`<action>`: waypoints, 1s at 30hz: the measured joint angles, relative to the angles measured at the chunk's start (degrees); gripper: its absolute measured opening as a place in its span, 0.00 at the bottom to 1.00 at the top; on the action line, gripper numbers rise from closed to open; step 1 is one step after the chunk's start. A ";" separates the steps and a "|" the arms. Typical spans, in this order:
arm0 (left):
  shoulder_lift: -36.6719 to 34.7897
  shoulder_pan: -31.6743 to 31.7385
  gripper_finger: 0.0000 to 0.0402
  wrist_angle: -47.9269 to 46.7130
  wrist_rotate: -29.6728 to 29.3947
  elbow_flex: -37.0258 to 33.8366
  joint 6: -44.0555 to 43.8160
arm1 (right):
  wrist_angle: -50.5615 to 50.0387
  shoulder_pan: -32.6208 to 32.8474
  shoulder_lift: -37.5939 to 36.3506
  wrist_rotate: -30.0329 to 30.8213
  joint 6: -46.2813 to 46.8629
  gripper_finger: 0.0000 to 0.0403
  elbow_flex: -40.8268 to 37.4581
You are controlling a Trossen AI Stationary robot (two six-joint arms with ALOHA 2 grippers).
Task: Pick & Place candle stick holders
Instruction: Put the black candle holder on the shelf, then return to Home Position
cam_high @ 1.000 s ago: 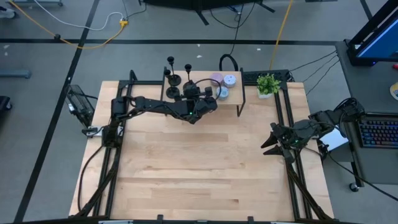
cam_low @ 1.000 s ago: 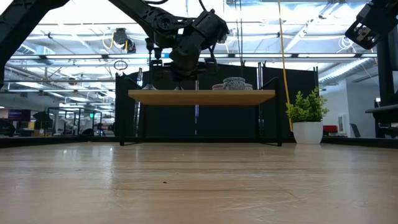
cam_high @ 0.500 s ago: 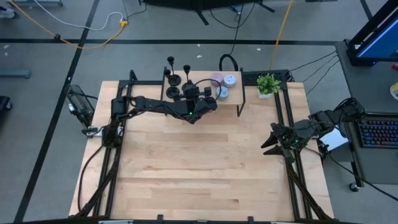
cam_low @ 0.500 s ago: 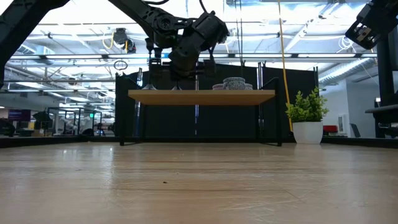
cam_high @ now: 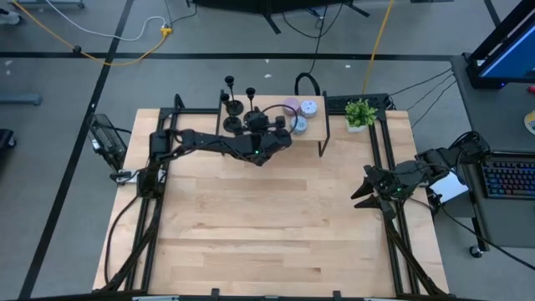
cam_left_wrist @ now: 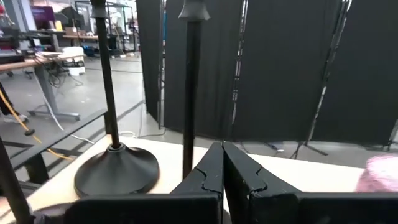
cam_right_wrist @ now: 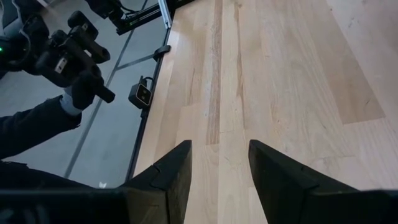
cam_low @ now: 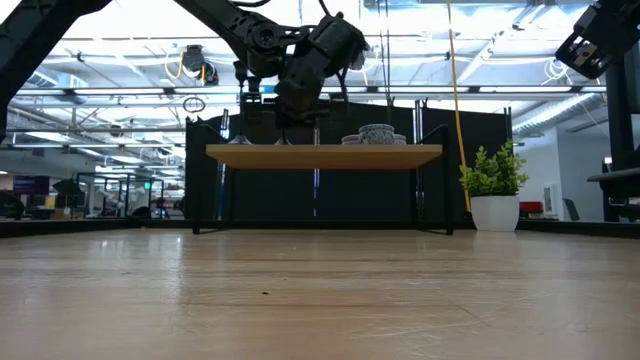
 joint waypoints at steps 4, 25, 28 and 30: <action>0.00 -1.05 0.00 6.50 -0.34 0.00 3.52 | 0.00 0.00 0.00 0.00 -0.50 0.37 0.00; -5.16 -19.81 0.00 30.81 23.81 0.02 32.01 | 0.68 0.00 -1.56 -0.23 -2.65 0.37 0.00; -8.58 -21.65 0.00 18.61 34.72 0.02 23.34 | 0.94 0.00 -2.30 -0.18 -2.99 0.37 0.00; -10.64 -22.09 0.00 10.96 42.19 0.02 17.49 | 0.94 0.00 -2.65 -0.15 -3.36 0.37 0.00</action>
